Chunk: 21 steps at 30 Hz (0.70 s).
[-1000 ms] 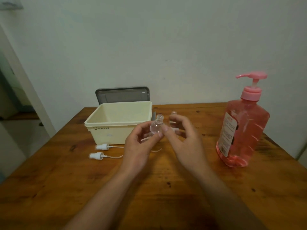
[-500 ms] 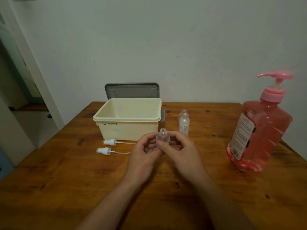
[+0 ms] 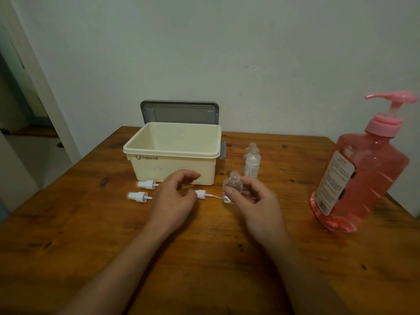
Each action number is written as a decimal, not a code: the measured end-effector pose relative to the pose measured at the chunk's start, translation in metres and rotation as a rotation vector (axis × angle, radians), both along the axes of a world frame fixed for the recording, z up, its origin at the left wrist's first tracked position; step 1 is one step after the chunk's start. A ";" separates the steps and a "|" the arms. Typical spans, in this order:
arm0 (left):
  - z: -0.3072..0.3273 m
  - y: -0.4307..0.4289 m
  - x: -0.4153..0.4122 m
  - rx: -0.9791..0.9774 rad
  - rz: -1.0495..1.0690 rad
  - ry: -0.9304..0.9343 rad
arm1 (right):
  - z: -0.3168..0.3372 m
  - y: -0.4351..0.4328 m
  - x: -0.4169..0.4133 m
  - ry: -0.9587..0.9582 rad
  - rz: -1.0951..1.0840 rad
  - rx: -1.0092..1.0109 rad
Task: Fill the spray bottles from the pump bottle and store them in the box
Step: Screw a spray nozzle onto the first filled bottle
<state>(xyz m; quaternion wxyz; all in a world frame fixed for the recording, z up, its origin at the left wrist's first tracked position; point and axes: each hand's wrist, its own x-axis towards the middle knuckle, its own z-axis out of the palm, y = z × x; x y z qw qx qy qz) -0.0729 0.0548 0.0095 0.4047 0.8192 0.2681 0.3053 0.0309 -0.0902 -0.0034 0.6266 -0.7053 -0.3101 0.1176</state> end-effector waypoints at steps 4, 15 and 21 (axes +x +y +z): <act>-0.004 0.006 0.001 0.221 -0.026 0.210 | -0.001 0.001 0.000 -0.002 -0.004 -0.031; -0.013 0.011 0.013 0.433 -0.063 0.369 | -0.002 -0.001 0.001 -0.025 -0.045 -0.079; -0.016 0.014 0.013 0.413 -0.072 0.317 | -0.002 0.000 0.001 -0.030 -0.053 -0.098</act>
